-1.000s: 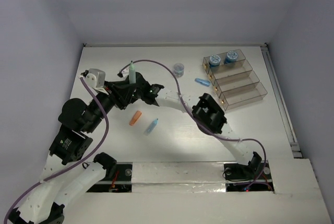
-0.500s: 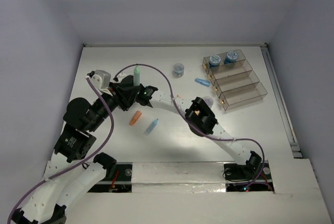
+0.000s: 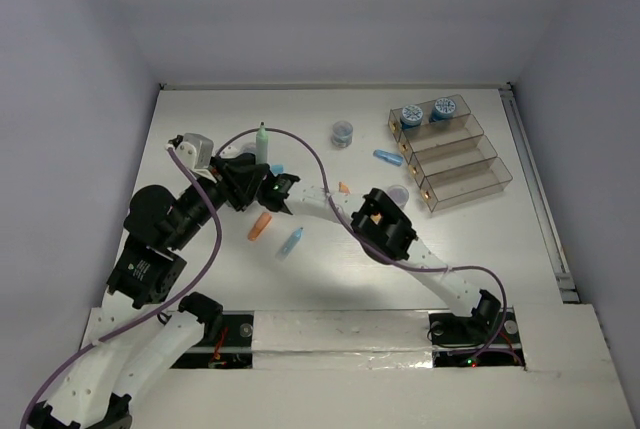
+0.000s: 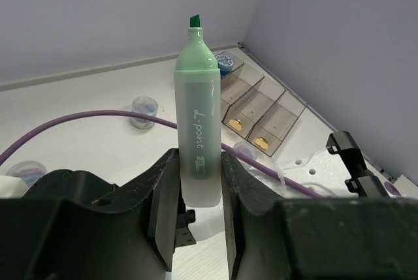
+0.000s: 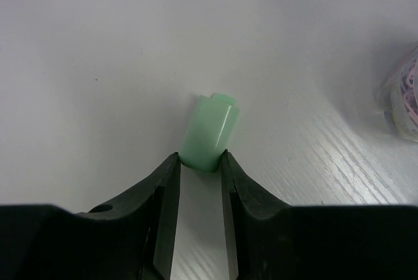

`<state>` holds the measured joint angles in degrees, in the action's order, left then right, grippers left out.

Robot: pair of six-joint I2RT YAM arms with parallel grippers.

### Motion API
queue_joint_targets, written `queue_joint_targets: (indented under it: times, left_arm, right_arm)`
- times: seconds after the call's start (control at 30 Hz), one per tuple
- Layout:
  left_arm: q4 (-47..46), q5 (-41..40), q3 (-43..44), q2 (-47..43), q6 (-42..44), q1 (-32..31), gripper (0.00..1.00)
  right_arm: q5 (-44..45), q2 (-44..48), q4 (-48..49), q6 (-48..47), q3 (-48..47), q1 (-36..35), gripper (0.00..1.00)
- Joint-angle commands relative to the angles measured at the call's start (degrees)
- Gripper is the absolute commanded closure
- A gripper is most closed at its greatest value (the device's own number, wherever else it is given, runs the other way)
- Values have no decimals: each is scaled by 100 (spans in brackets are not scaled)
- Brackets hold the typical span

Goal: Sort the stationery into containers
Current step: Pick up the pen cap from the center of the board, then place the pen cap at the center of the board.

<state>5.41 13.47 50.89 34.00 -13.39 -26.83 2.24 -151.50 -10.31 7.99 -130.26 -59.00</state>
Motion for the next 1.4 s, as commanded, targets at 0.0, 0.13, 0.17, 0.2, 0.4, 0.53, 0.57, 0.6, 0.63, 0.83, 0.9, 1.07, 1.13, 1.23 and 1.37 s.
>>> queue_joint_targets:
  times: [0.0,0.13,0.17,0.2,0.4,0.53,0.57,0.6,0.63,0.83,0.9,1.07,1.13,1.23,1.37]
  left_arm:
    - [-348,76,-88,10,3,55,100]
    - [-374,76,-115,10,12,108,100]
    - [-374,76,-115,19,3,108,100]
    - [-365,68,-115,10,3,160,100]
    - [-356,59,-106,10,29,160,100]
    - [-321,24,-10,19,91,213,100]
    - [-304,6,-1,10,108,213,100]
    - [-312,-11,-1,-16,108,213,100]
    - [-312,-12,-9,-33,117,213,100]
    - [-348,111,-18,-7,73,213,100]
    - [-356,147,-18,19,73,213,100]
    - [-383,243,-36,81,29,213,100]
    - [-374,243,-36,81,20,213,100]
    - [-356,200,-53,72,20,213,100]
    - [-348,173,-106,98,29,213,100]
  right_arm:
    - [110,313,125,-131,193,-50,77]
    - [40,787,852,-113,904,-50,82]
    - [31,876,916,-113,1027,-50,82]
    - [22,964,968,-113,1211,-50,82]
    - [-118,2184,1627,-104,2450,-50,81]
    - [-5,3256,1944,-192,4012,-50,81]
    - [109,3476,1945,-210,4295,-50,81]
    - [171,3905,1927,-236,4594,-50,81]
    - [215,4135,1849,-228,4884,-50,81]
    - [576,5813,1155,71,7091,12,81]
    - [488,6096,996,159,7671,12,81]
    - [286,6545,767,265,8323,12,81]
    - [233,6511,723,212,8359,12,80]
    - [110,6326,653,98,8306,12,80]
    - [83,6045,626,-69,8210,12,77]
